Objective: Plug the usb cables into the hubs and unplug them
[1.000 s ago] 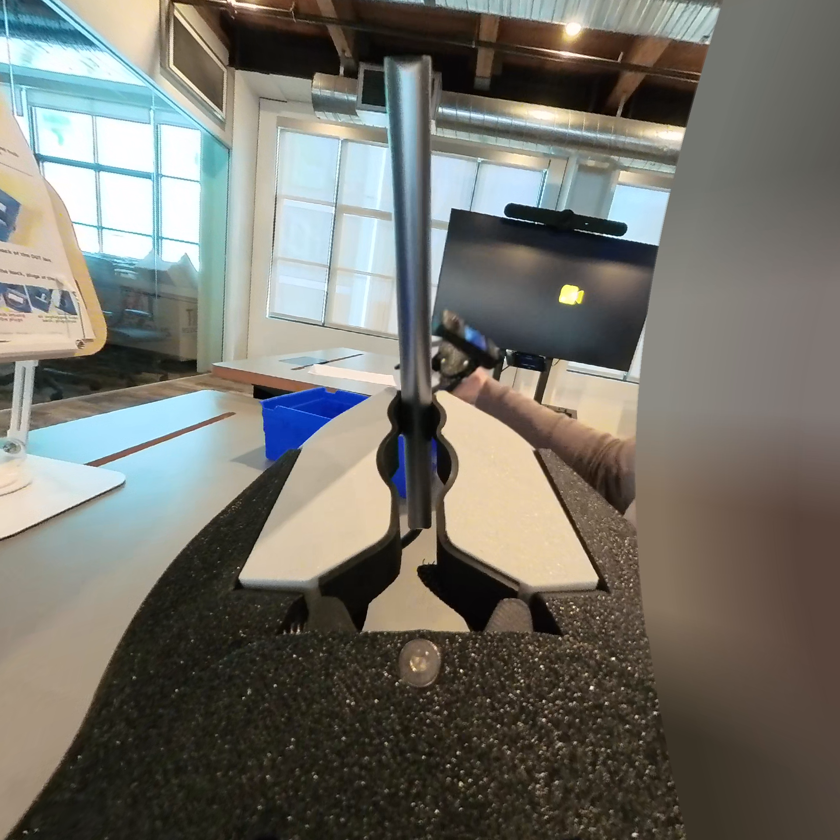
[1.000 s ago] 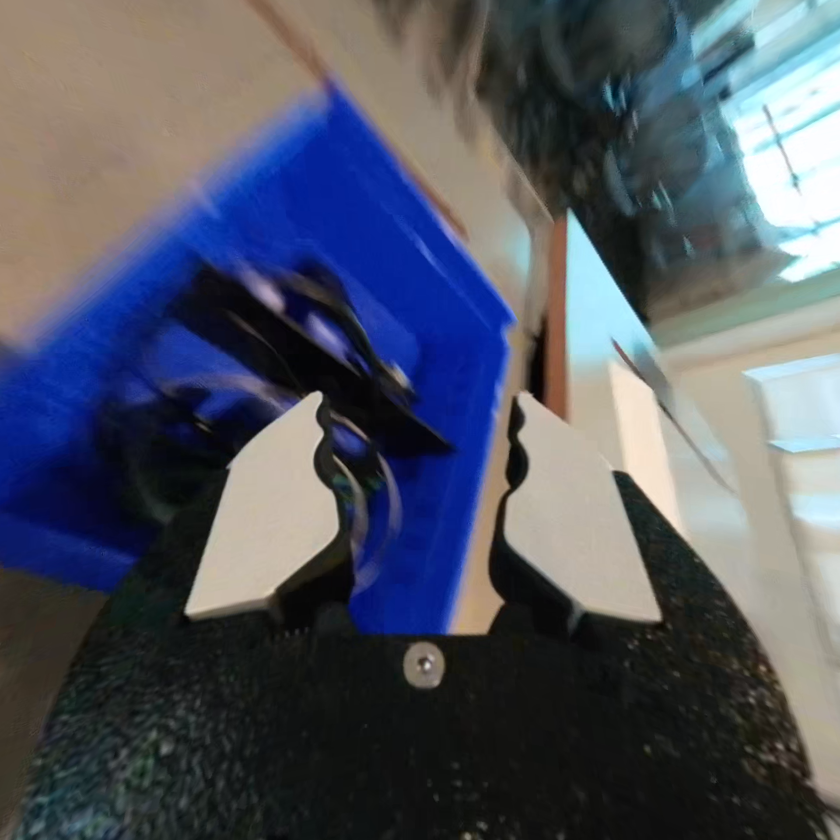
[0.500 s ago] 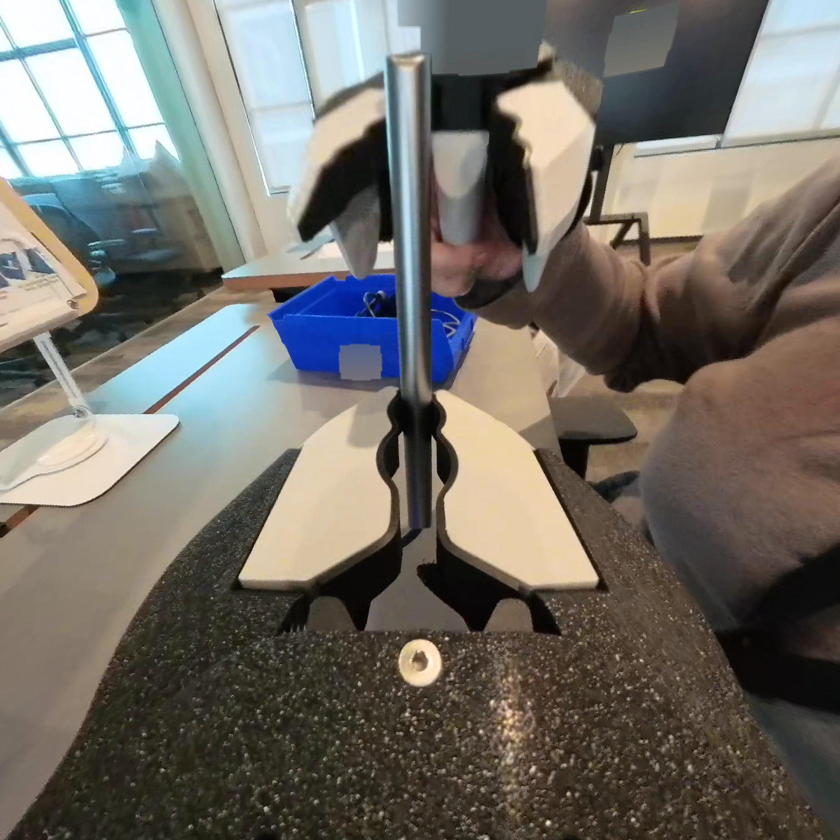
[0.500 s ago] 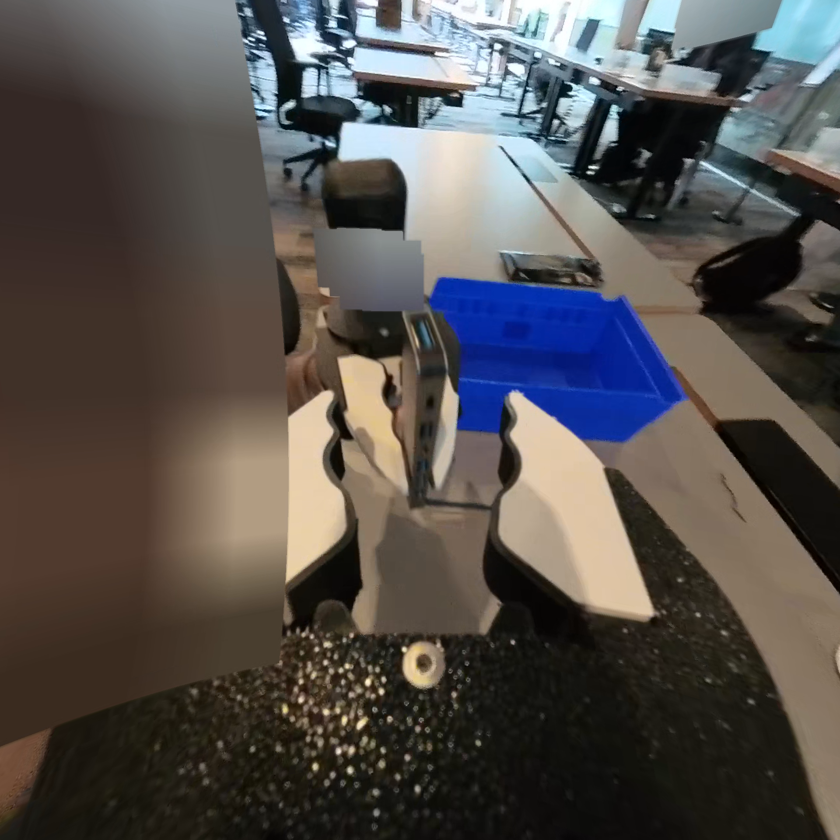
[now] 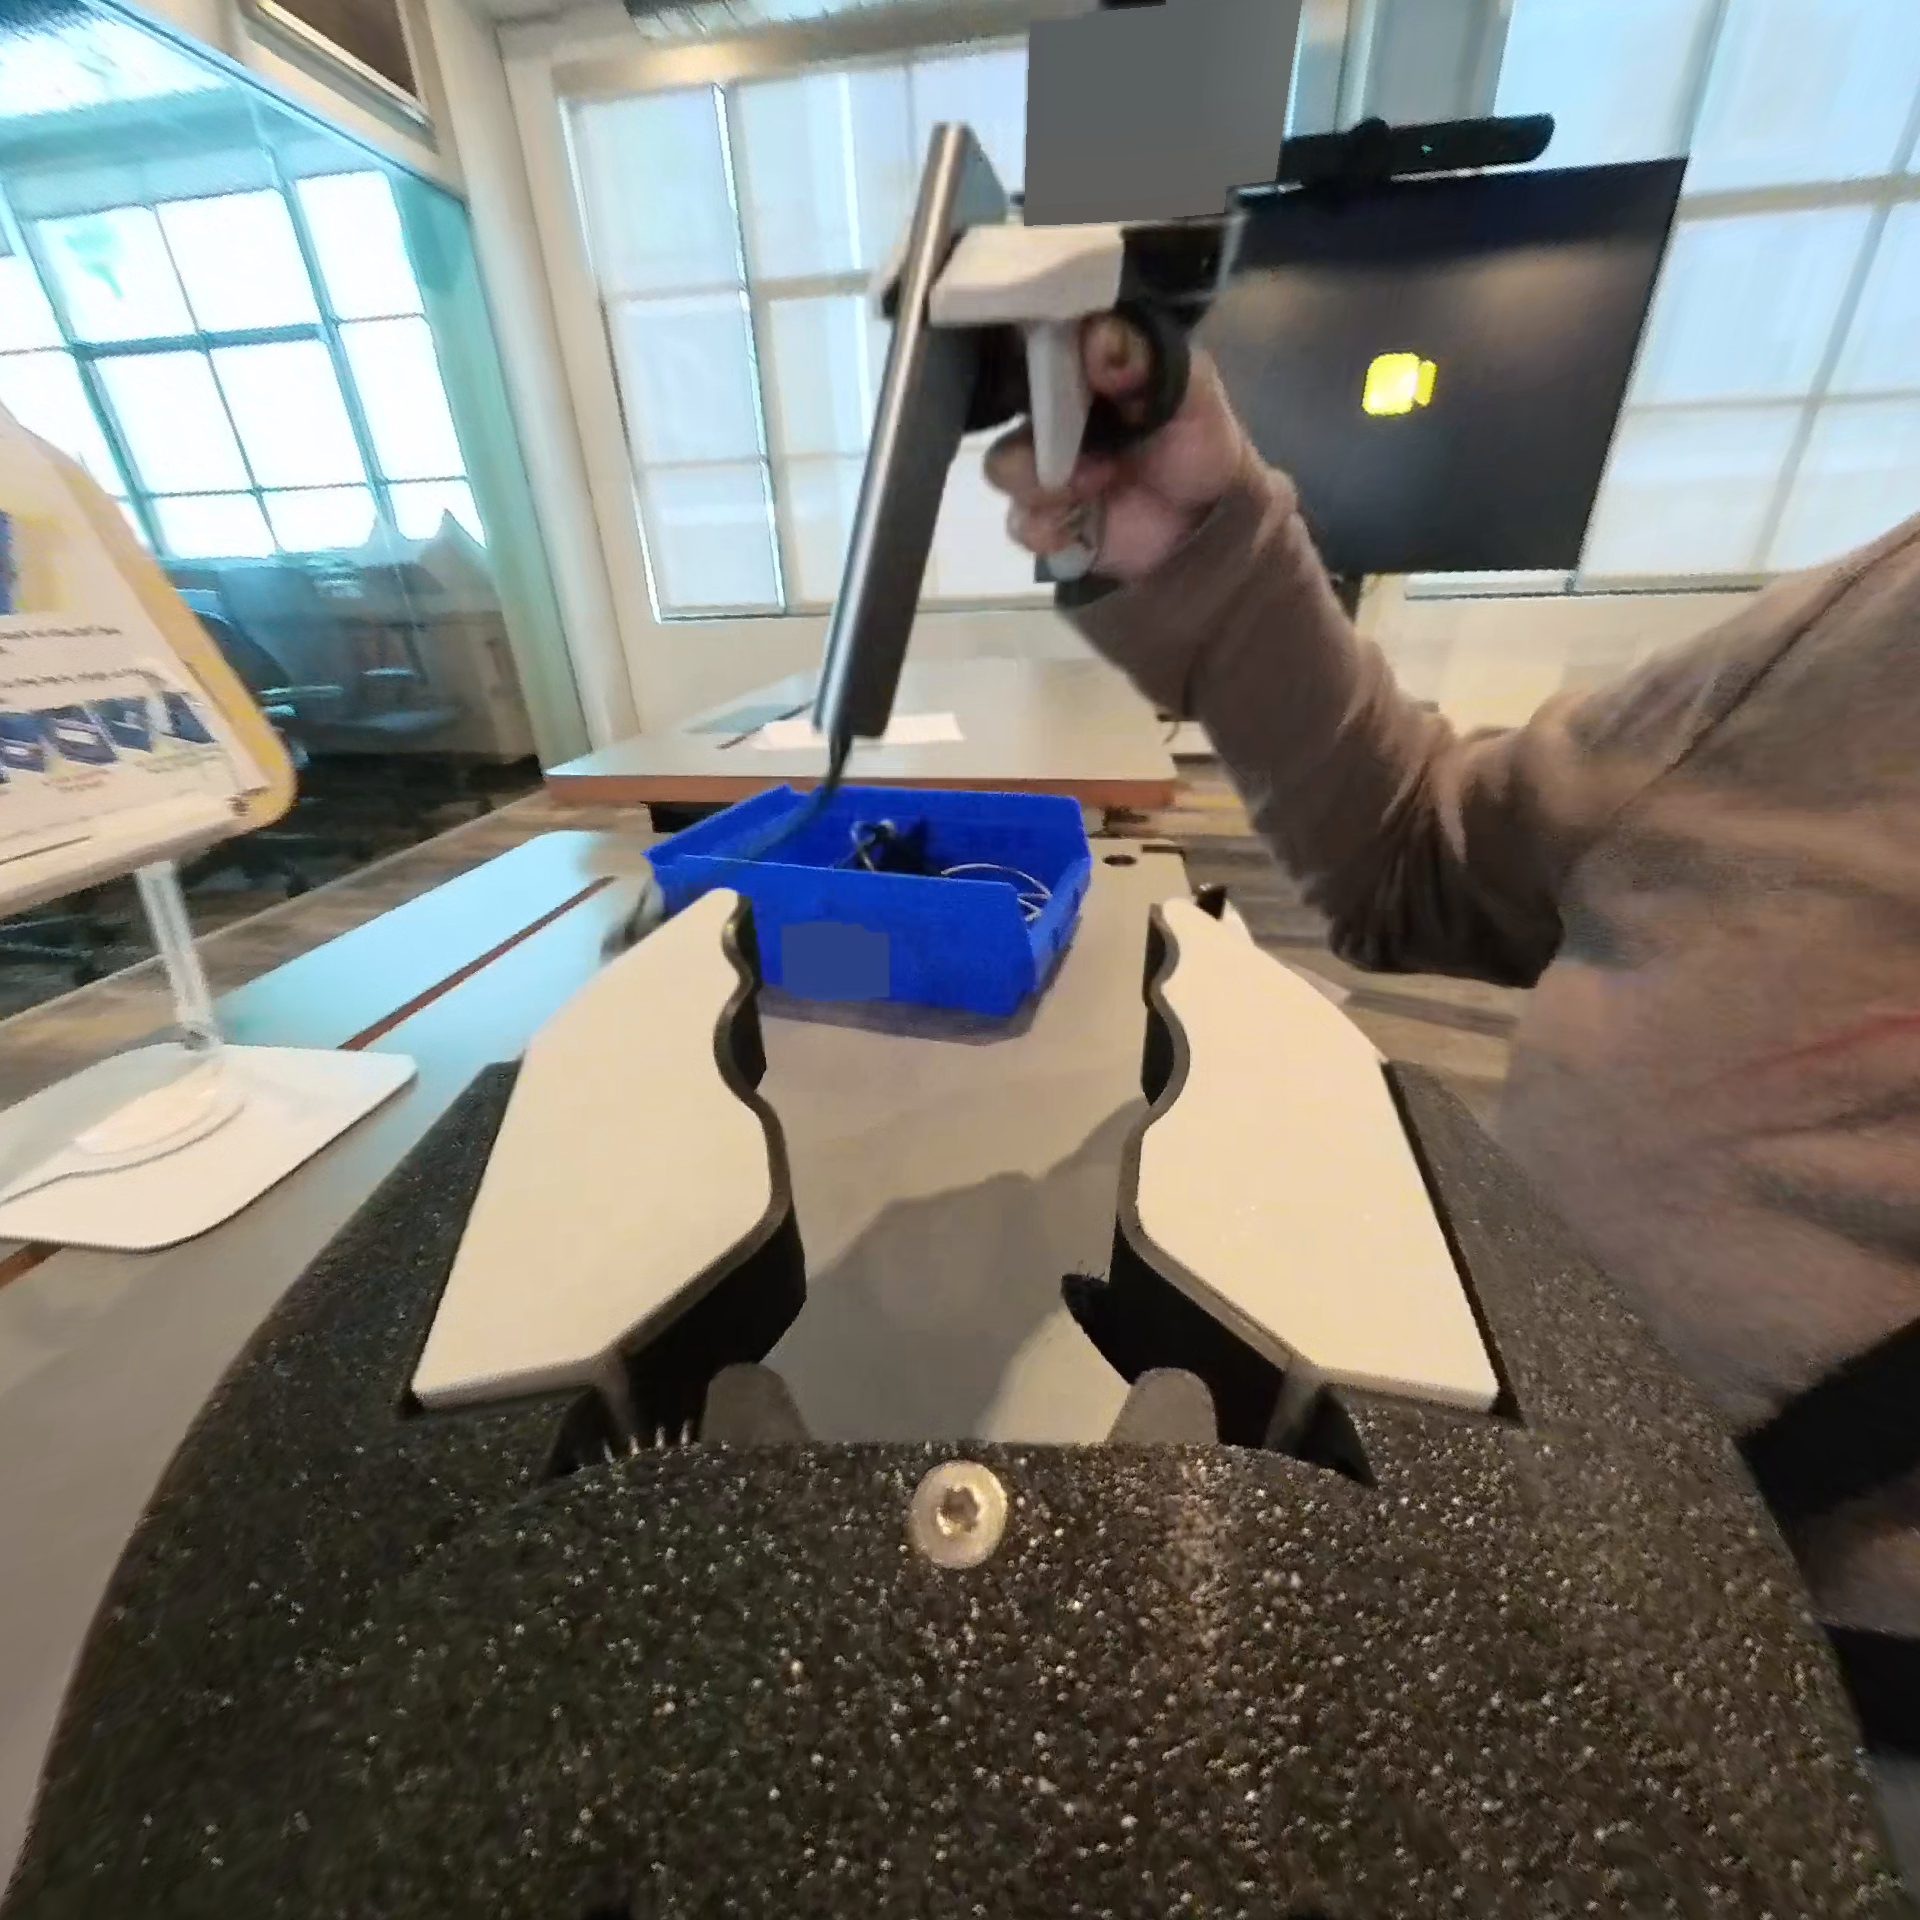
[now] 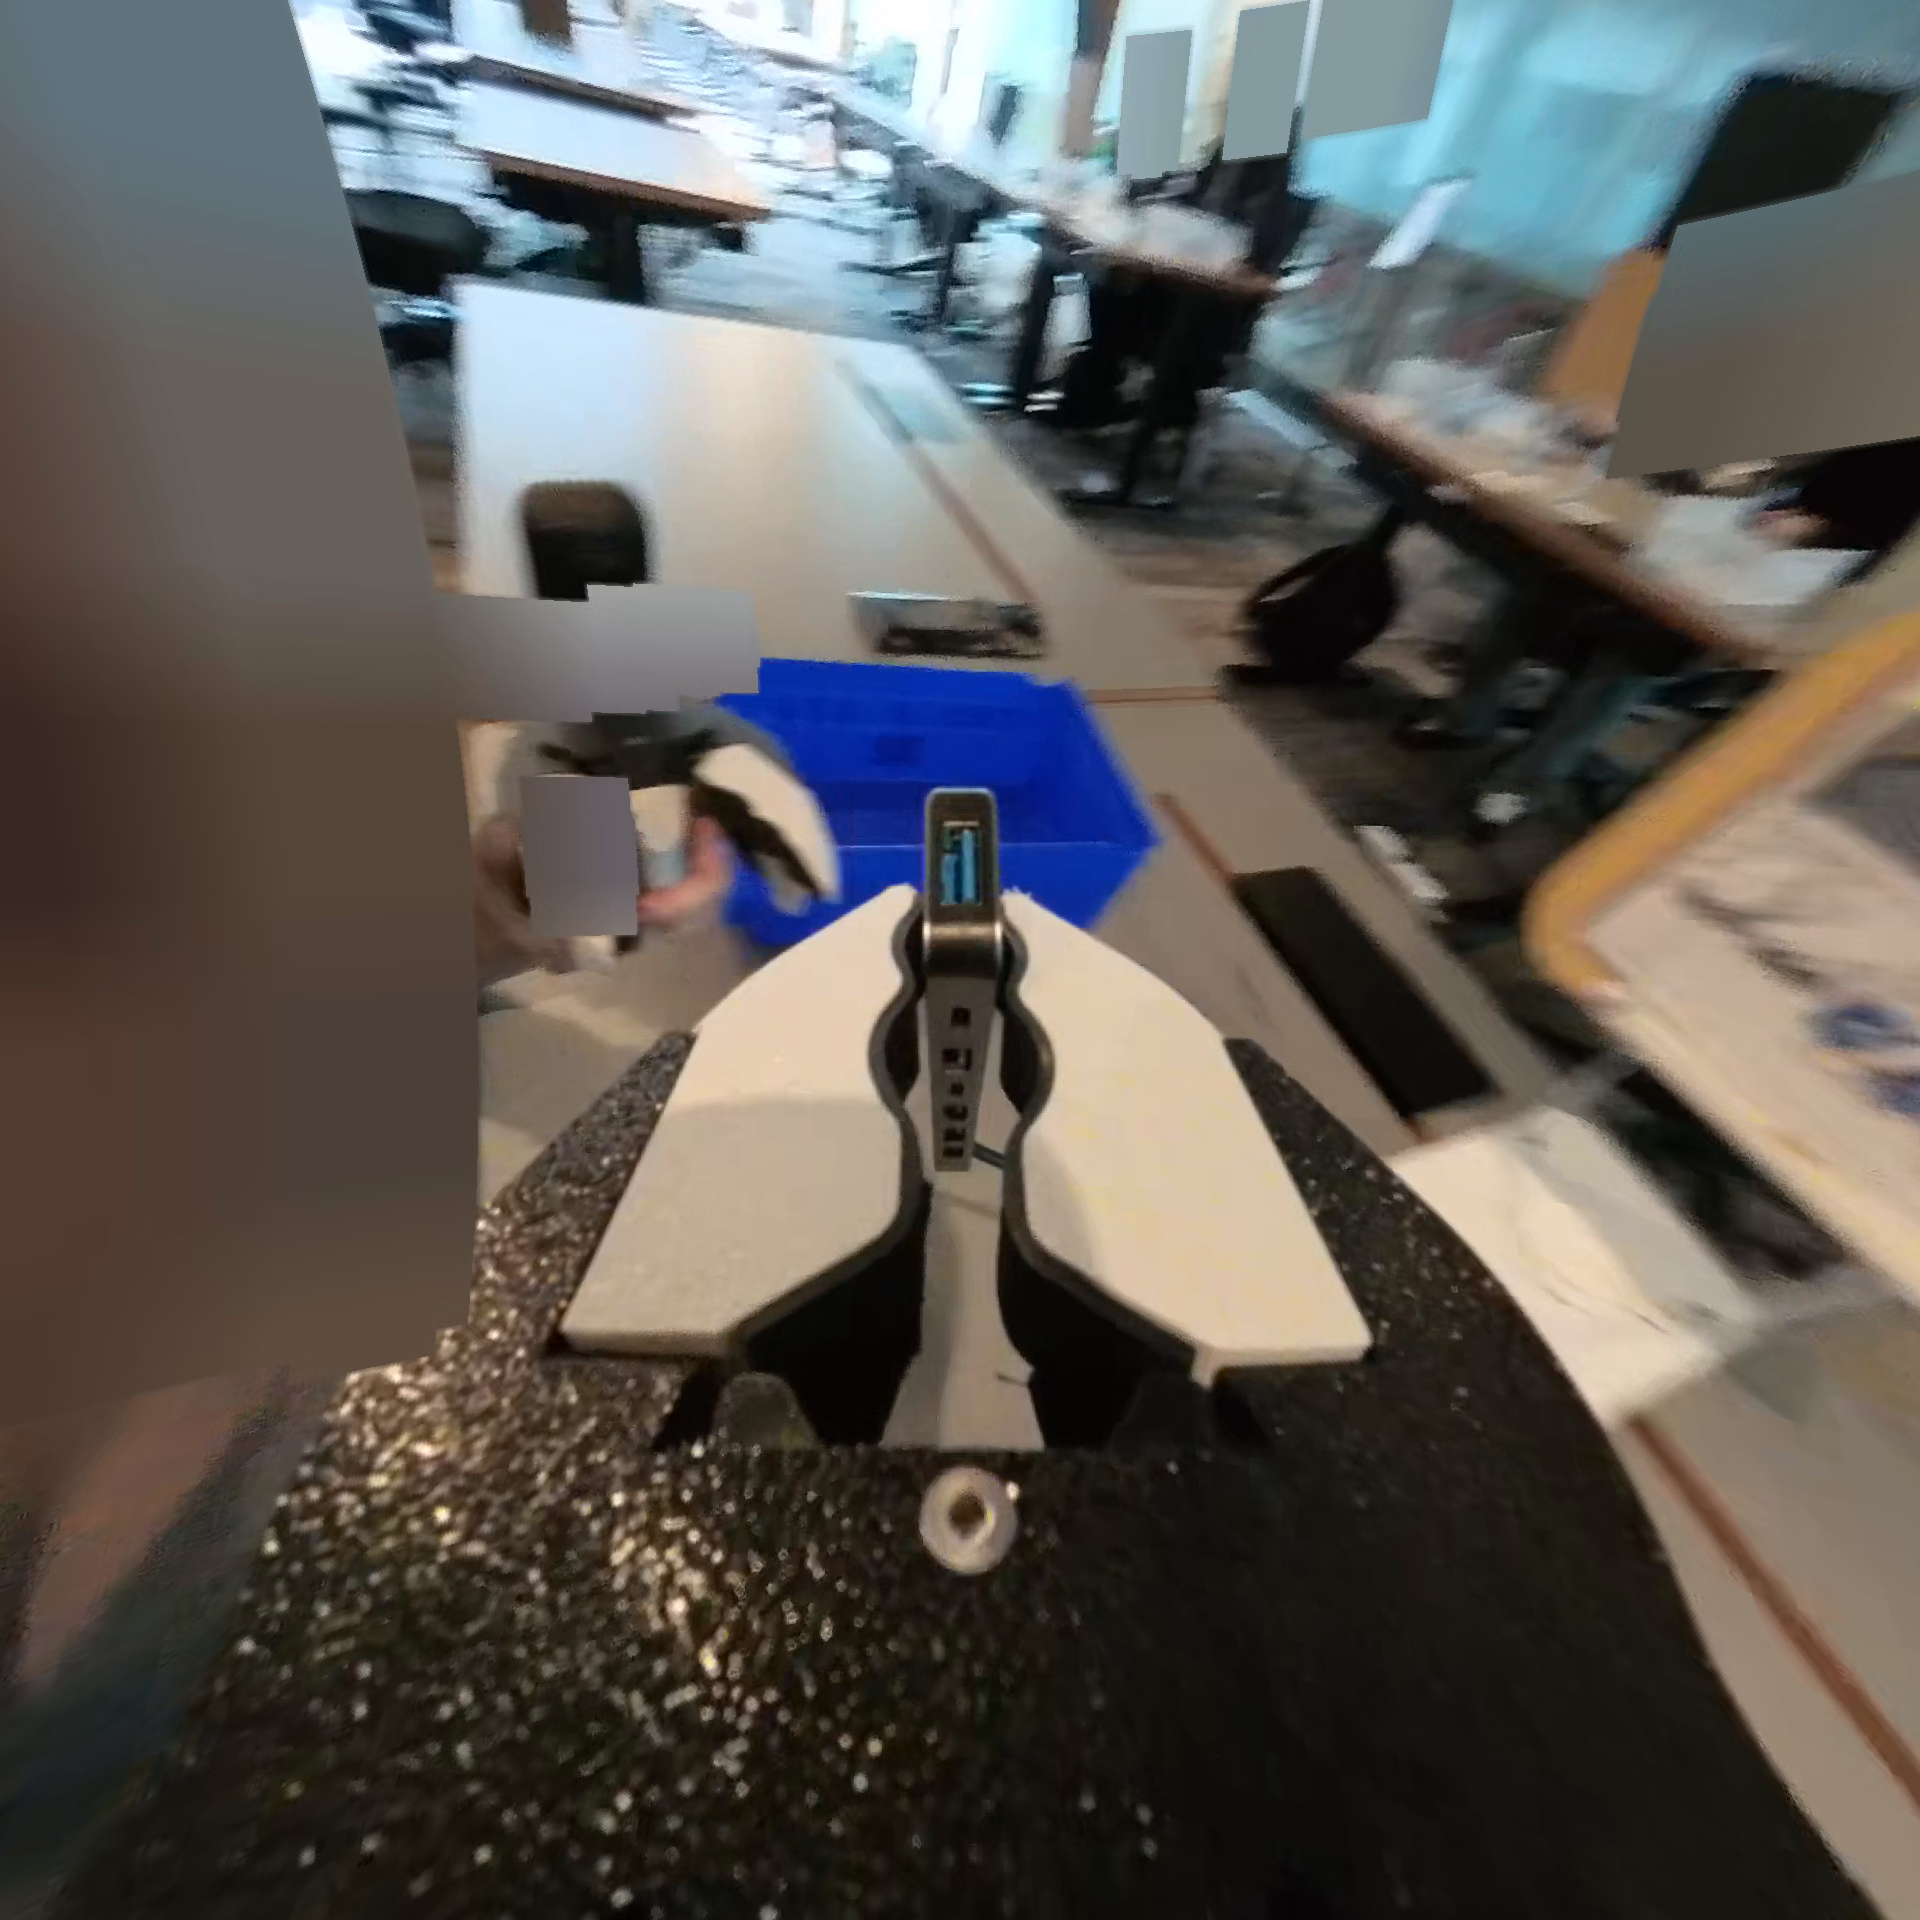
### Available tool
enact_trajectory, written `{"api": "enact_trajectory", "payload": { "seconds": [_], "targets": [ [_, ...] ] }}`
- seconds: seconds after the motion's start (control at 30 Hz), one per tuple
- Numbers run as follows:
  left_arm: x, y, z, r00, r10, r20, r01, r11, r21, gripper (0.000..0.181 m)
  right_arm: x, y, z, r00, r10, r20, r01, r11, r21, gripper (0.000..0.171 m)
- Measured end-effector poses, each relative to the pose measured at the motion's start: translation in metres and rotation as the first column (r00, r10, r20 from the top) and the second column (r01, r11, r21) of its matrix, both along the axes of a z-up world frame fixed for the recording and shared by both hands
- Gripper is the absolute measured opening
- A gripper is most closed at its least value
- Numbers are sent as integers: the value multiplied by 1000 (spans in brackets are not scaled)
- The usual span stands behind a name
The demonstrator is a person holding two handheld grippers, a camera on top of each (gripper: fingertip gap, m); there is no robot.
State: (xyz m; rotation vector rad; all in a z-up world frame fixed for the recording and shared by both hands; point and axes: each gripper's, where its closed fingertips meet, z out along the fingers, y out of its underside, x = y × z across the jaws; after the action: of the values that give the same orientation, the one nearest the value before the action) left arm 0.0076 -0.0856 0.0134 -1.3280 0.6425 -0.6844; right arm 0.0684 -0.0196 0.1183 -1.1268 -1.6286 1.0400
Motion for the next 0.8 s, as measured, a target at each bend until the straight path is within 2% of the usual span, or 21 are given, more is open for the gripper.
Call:
{"api": "enact_trajectory", "payload": {
  "seconds": [0.1, 0.17, 0.3, 0.4, 0.57, 0.67, 0.8],
  "targets": [
    [-13, 4, 3, 999, 46, 28, -46, 999, 0, 68, 44, 56, 45, 965, -255, -63, 260, 961, 96, 10],
    [-18, 5, 3, 997, 54, 49, -54, 999, -9, 66, 74, 95, 64, 901, -429, -62, 434, 892, 127, 10],
    [-23, 8, 1, 995, 68, 69, -66, 997, -30, 62, 121, 166, 76, 760, -650, -9, 649, 758, 64, 10],
    [-22, 9, 0, 995, 61, 75, -58, 997, -43, 60, 142, 217, 60, 701, -712, 39, 713, 701, -22, 10],
    [-20, 9, -6, 998, 43, 48, -39, 996, -75, 56, 162, 283, 8, 641, -760, 108, 767, 627, -136, 10],
    [-20, 7, -5, 998, 46, 34, -44, 997, -67, 55, 166, 304, -10, 621, -777, 99, 781, 604, -161, 10],
    [-26, 6, -3, 997, 66, 30, -64, 996, -56, 52, 160, 310, -11, 644, -764, 35, 764, 640, -85, 10]
  ]
}}
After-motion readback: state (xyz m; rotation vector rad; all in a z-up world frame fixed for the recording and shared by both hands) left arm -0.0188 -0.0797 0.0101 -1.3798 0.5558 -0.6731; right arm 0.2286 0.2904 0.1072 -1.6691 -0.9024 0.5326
